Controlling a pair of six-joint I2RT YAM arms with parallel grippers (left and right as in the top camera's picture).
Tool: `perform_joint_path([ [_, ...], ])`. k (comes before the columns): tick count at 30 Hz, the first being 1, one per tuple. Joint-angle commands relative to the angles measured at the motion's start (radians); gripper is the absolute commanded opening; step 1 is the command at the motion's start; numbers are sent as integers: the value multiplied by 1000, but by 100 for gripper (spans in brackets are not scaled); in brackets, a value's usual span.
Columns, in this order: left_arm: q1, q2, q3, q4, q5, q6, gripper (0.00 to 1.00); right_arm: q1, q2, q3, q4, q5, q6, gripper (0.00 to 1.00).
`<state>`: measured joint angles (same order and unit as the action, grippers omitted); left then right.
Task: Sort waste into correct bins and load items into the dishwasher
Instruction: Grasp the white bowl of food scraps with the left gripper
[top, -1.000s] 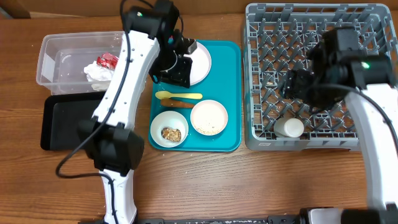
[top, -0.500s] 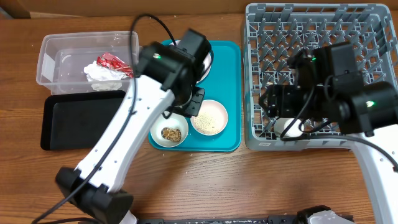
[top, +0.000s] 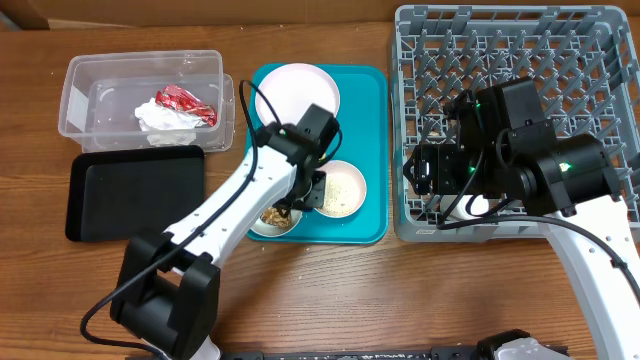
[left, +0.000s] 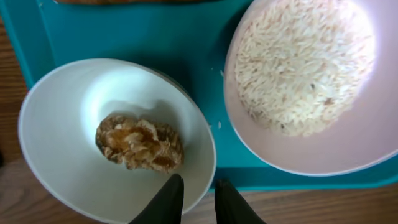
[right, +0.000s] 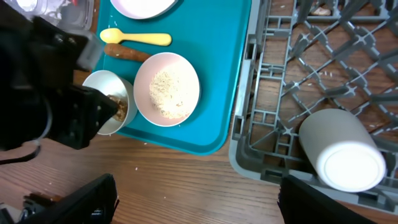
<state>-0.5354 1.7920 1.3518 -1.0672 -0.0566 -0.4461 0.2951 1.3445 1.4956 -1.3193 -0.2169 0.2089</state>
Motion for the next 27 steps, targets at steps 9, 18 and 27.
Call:
perform_joint_path([
  [9,2,-1,-182,190,80,163,25,0,-6,-4,8,14,4,87],
  [18,5,0,-208,219,76,162,4,0,-6,-4,6,14,4,87],
  [27,35,-10,55,-15,109,147,4,0,-6,-4,5,14,4,87],
])
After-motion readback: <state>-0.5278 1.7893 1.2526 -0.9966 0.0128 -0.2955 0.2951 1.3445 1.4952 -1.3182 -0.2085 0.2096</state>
